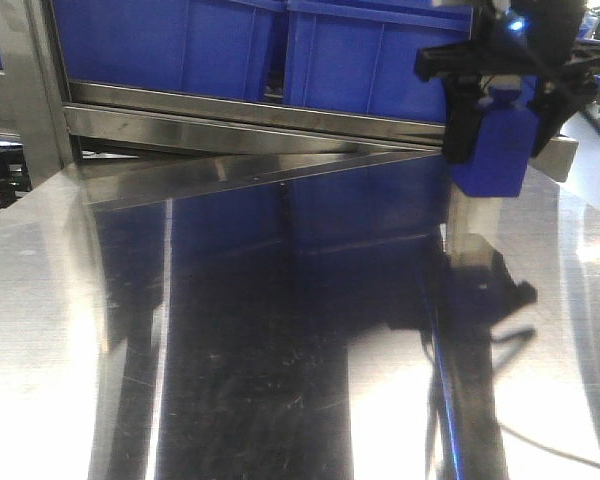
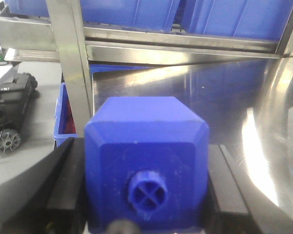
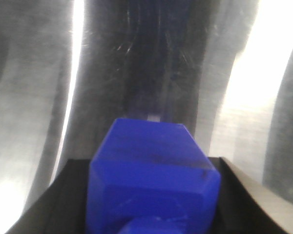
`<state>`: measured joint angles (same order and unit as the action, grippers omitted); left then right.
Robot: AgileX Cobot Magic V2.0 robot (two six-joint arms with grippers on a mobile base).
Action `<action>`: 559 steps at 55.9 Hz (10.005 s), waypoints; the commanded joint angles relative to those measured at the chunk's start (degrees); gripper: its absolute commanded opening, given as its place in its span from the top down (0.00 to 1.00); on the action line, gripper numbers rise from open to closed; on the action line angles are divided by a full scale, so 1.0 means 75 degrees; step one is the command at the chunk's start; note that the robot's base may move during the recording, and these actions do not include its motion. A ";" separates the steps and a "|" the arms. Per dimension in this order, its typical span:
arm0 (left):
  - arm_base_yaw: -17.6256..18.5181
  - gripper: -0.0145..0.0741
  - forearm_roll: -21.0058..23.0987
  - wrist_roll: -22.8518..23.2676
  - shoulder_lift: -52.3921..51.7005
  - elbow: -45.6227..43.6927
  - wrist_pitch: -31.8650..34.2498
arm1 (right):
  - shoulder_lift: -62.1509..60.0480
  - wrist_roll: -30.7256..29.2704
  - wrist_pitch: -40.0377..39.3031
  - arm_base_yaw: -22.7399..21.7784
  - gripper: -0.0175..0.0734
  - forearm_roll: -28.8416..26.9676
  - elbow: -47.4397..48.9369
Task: Pick and sort blue part to right shelf
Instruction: 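Close the right gripper on the second blue part and lift it, then retract both grippers holding the blue parts away from the table, then drive the base across the floor past the bin racks, then turn the base and approach the shelf of blue bins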
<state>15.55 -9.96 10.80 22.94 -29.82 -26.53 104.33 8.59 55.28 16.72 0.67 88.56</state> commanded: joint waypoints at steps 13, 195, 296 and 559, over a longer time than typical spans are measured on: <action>0.0043 0.46 -0.1702 0.1827 -0.0922 0.0444 0.0264 | -0.2404 -0.0426 -0.1699 -0.0007 0.58 0.0090 -0.2094; 0.0043 0.46 -0.2215 0.1869 -0.1864 0.0616 -0.0709 | -1.4118 -0.0761 -0.4730 -0.0007 0.58 0.0276 -0.9103; 0.0043 0.46 -0.2215 0.1869 -0.1864 0.0616 -0.0723 | -1.4118 -0.0761 -0.4730 -0.0015 0.58 0.0276 -0.9103; 0.0043 0.46 -0.2202 0.1869 -0.1864 0.0616 -0.0709 | -1.4118 -0.0761 -0.4730 -0.0015 0.58 0.0276 -0.9103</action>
<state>15.55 -25.52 24.30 8.26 -23.48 -36.32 -0.76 3.55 25.68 16.83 2.29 18.55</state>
